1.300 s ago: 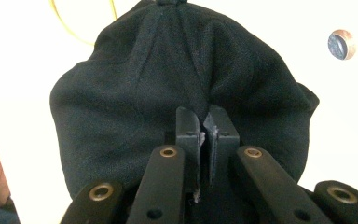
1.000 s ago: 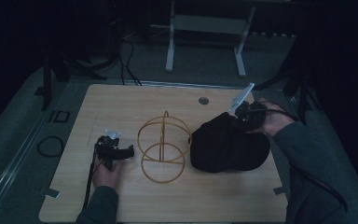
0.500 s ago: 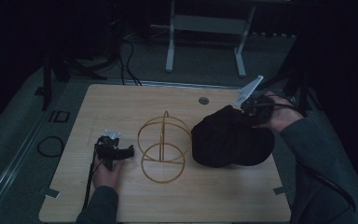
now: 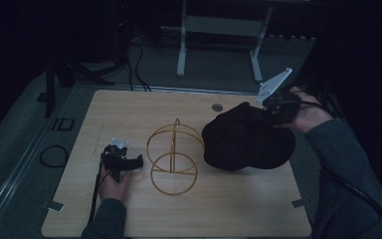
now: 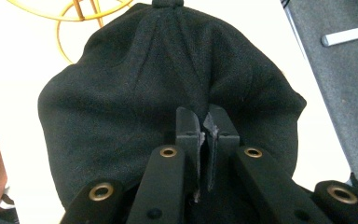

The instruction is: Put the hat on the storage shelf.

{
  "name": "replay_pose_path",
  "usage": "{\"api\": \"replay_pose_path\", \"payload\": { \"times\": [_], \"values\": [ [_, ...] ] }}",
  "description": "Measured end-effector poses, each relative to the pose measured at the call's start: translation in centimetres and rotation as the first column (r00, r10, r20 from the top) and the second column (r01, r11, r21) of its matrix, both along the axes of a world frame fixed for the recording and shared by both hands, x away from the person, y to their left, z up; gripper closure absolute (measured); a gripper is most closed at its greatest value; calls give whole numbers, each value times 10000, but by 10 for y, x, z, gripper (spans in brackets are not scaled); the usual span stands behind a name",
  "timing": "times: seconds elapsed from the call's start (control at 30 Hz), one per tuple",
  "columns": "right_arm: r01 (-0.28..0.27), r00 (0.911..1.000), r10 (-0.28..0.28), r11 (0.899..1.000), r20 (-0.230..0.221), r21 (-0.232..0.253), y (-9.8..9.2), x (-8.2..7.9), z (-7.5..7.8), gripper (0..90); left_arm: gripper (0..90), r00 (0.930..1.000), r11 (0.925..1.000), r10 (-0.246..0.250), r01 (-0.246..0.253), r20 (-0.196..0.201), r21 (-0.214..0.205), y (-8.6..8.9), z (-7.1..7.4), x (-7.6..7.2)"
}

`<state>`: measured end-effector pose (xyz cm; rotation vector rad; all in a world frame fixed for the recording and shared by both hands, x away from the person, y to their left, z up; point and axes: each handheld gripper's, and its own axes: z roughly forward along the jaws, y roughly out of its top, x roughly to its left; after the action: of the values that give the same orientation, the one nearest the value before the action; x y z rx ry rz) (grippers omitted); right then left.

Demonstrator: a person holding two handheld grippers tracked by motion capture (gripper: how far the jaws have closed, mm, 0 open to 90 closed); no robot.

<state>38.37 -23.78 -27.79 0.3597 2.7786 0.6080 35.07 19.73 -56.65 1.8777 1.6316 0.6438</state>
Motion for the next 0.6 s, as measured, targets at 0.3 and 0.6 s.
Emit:
{"api": "replay_pose_path", "payload": {
  "times": [0.3, 0.6],
  "values": [
    [-40, 9998, 34, 9995, 216, 309, 1, -1, 13, 854, 42, 10000, 10000, 3, -3, 10, -1, 0, 0, 0],
    [93, 9988, -130, 9968, 467, 789, -3, -1, 18, 854, 42, 10000, 10000, 3, -3, 0, -4, 0, 0, 0]
  ]
}}
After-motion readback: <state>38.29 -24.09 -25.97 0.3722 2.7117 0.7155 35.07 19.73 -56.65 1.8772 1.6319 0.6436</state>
